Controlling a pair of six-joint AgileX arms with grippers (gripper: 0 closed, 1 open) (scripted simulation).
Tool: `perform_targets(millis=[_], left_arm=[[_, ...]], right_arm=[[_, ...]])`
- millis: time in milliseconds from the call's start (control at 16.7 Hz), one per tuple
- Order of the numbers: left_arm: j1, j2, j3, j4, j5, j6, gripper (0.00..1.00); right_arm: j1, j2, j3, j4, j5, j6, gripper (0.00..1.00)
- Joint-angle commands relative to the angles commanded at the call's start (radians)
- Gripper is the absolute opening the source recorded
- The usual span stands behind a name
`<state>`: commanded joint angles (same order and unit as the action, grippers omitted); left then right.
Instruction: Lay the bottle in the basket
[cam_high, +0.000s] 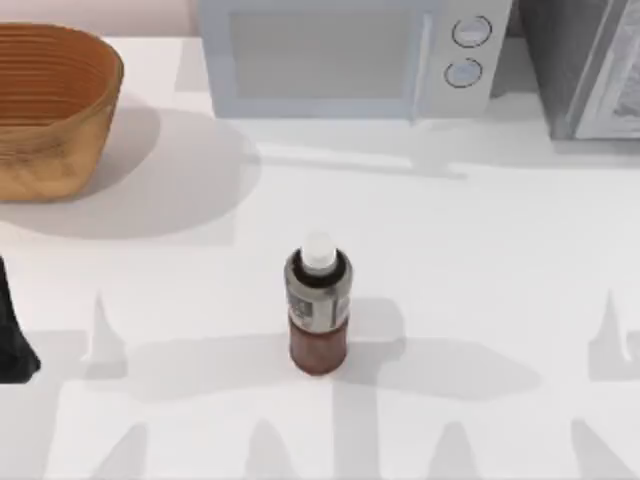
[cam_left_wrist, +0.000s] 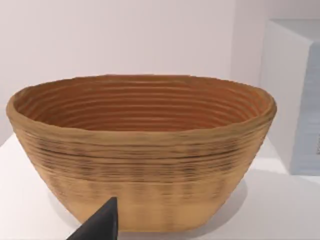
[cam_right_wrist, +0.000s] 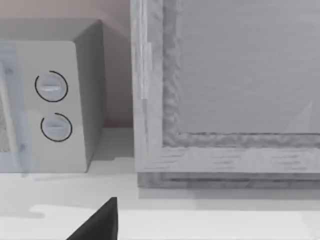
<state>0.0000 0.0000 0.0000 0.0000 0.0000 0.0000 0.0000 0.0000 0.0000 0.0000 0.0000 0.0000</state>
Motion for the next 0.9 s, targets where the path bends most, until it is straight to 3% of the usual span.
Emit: perform_targets(millis=[360, 900], left_arm=[[-0.032, 0.069, 0.014, 0.082, 0.009, -0.009, 1.0], [-0.223, 0.62, 0.025, 0.561, 0.045, 0.001, 1.0]], right_arm=[[0.0, 0.0, 0.0, 0.0, 0.0, 0.0, 1.0], [0.0, 0.0, 0.0, 0.0, 0.0, 0.0, 1.0]])
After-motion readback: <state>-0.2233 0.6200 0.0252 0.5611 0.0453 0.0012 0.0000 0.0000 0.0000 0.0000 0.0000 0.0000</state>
